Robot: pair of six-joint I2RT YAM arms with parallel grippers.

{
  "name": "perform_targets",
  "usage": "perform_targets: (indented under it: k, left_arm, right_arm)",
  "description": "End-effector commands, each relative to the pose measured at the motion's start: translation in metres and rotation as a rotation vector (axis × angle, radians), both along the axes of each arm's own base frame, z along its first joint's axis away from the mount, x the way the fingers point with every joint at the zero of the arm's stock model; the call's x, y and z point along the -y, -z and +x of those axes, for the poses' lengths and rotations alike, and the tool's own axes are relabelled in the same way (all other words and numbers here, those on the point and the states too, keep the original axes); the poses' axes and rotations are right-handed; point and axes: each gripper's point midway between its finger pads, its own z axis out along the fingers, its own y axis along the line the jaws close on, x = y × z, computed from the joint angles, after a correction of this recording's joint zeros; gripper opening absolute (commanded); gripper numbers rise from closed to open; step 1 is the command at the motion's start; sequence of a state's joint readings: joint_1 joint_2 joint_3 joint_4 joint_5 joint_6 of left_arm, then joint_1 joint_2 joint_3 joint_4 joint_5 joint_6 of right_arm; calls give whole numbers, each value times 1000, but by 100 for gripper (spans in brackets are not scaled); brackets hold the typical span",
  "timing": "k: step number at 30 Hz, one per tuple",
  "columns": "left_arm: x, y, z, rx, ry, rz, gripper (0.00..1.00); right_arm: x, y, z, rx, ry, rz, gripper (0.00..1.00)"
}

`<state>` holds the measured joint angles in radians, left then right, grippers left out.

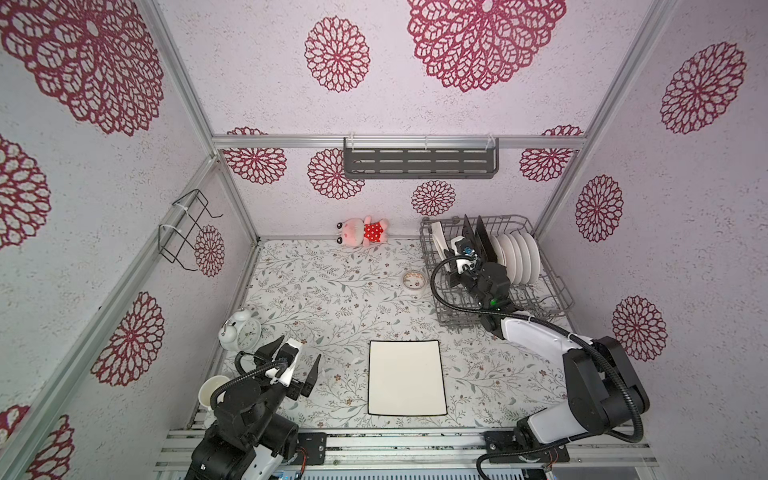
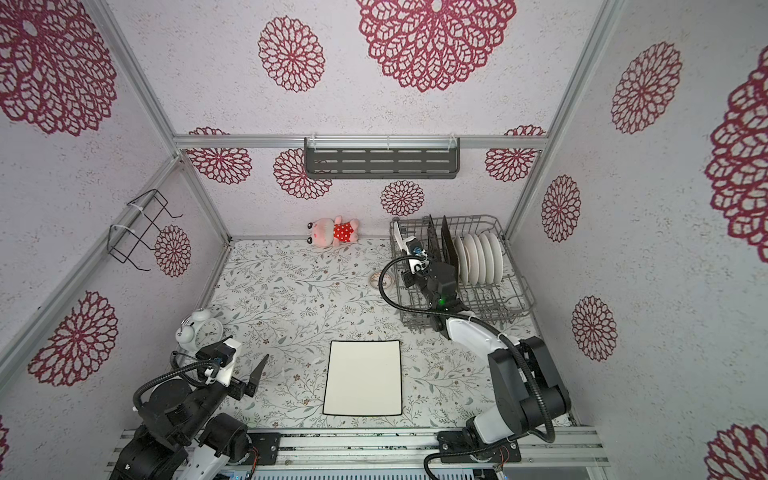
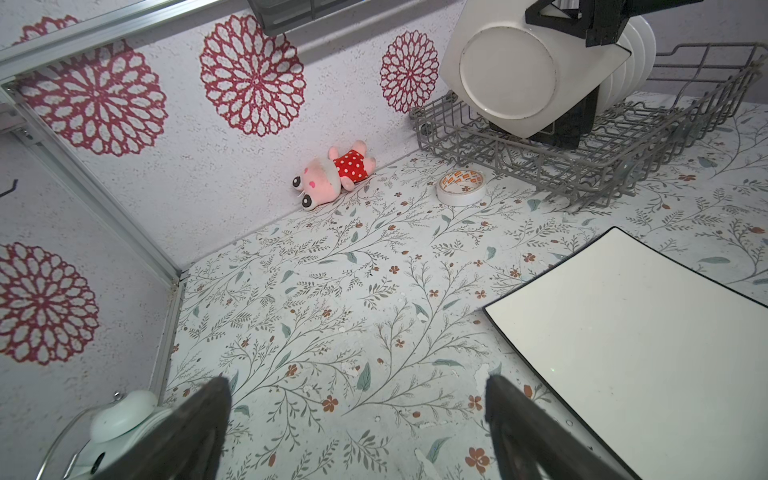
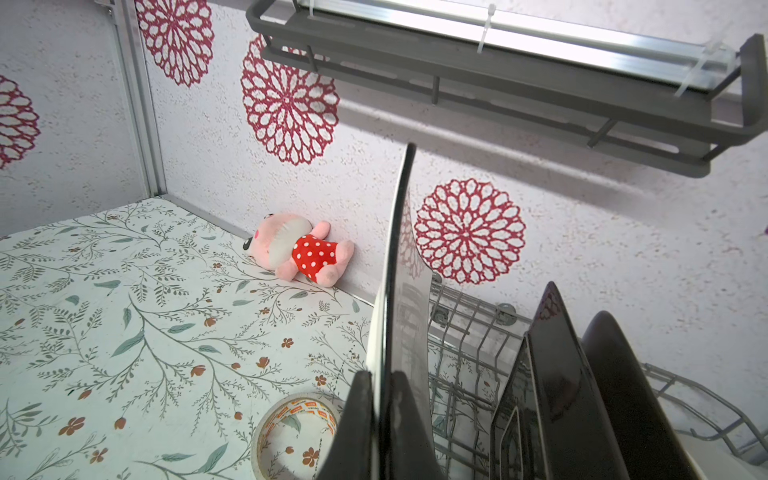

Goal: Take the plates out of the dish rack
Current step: 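Lift the white square plate up out of the rack with the right gripper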

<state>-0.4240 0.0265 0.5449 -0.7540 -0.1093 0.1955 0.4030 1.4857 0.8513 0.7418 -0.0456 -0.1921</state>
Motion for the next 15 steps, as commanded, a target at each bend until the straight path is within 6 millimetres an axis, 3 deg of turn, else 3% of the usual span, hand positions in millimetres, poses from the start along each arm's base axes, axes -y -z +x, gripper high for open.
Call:
perform_targets:
  k: [1, 6, 15]
  left_arm:
    - [3, -5, -2, 30, 24, 5, 97]
    - [3, -6, -3, 36, 28, 2, 97]
    - [1, -8, -3, 37, 17, -3, 97]
  right_arm:
    - [3, -141, -35, 397, -25, 93, 0]
    - [-14, -143, -43, 404, -56, 12, 0]
    - [-59, -128, -73, 416, -133, -206, 0]
